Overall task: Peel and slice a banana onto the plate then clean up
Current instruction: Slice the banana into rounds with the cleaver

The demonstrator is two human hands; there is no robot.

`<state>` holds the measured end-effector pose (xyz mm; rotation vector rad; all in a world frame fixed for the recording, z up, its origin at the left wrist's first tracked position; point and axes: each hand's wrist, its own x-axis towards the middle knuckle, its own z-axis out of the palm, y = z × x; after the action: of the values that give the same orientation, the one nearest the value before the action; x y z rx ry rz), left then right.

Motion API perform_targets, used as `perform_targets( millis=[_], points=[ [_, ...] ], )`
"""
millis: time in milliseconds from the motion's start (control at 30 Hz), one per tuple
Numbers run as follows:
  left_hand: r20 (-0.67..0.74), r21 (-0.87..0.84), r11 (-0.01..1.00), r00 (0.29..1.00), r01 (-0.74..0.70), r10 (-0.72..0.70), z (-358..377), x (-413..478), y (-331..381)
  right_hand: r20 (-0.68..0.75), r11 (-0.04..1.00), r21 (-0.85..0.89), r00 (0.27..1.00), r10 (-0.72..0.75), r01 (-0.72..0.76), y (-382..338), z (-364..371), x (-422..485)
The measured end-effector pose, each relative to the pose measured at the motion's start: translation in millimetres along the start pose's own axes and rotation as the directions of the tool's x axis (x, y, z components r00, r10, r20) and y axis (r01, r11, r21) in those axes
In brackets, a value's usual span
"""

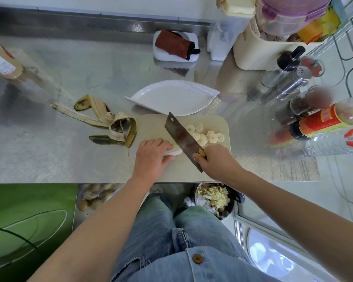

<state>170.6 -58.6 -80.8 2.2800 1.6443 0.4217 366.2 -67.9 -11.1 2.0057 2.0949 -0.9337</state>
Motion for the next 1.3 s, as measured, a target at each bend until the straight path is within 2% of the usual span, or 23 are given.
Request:
perform_targets(
  millis=[600, 800, 1000, 1300],
  points=[
    [-0.008, -0.003, 1.0, 1.0, 0.002, -0.002, 1, 1, 1, 0.0, 0.999, 0.006, 0.999, 0.05, -0.05, -5, 36, 1],
    [-0.015, -0.012, 1.0, 1.0, 0.007, -0.007, 1, -1, 1, -0.043, 0.999, 0.041, 0.999, 0.016, -0.015, -1, 9, 2],
    [-0.011, -0.007, 1.0, 1.0, 0.017, -0.017, 0, -1, 2, 0.026, 0.998, -0.067, 1.0, -0.002, 0.004, -4, -4, -4],
    [-0.01, -0.007, 1.0, 1.0, 0.02, -0.02, 0, -2, 2, 0.035, 0.998, -0.056, 0.999, 0.01, -0.008, -6, -4, -6]
  ],
)
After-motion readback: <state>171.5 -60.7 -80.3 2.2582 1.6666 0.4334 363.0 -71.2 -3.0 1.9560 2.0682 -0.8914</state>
